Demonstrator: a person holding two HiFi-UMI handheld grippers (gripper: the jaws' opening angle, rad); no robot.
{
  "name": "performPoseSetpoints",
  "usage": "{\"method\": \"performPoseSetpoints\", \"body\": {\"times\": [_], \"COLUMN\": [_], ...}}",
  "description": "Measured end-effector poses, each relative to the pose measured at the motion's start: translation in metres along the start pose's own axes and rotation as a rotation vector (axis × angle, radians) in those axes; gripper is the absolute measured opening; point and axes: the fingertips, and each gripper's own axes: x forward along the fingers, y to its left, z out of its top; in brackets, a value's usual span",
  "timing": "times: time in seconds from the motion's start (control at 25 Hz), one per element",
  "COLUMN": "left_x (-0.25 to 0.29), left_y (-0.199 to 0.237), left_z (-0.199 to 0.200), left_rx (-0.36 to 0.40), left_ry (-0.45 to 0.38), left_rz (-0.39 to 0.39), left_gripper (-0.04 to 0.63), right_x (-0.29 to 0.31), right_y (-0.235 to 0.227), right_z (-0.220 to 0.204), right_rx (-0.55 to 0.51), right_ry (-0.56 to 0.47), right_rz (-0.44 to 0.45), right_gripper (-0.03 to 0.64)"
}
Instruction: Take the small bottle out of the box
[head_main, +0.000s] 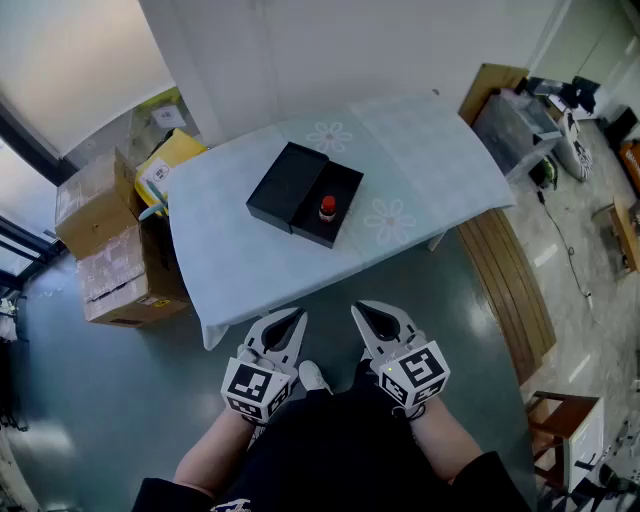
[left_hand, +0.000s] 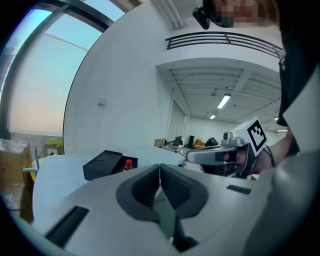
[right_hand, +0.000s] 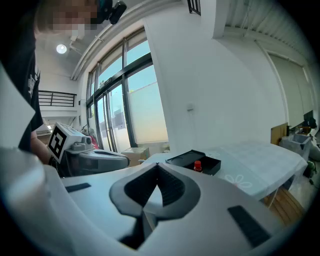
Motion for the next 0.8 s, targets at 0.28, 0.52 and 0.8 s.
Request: {"method": "performPoseSetpoints", "body": {"times": [0.28,0.52,0.8], "left_x": [0.000,0.002,0.012], "left_y": [-0.001,-0.003,-0.004], "left_z": [-0.001,-0.002,0.001], "left_rx": [0.002,0.002,-0.003], "left_ry": [0.003,0.012,0.012], "left_rz": [0.000,0.004,0.026], "left_gripper": [0.028,0.028,0.029], "right_x": [-0.001,-0.002,0.000], "right_y": [0.003,0.001,-0.013], "right_z": [0.001,0.002,0.010], "right_rx": [-0.022,-0.030,-0.040], "right_ry": [-0.013,-0.019,-0.023], "right_rz": [0.012,0.022,0.043], "right_gripper": [0.023,0.023,0.023]}}
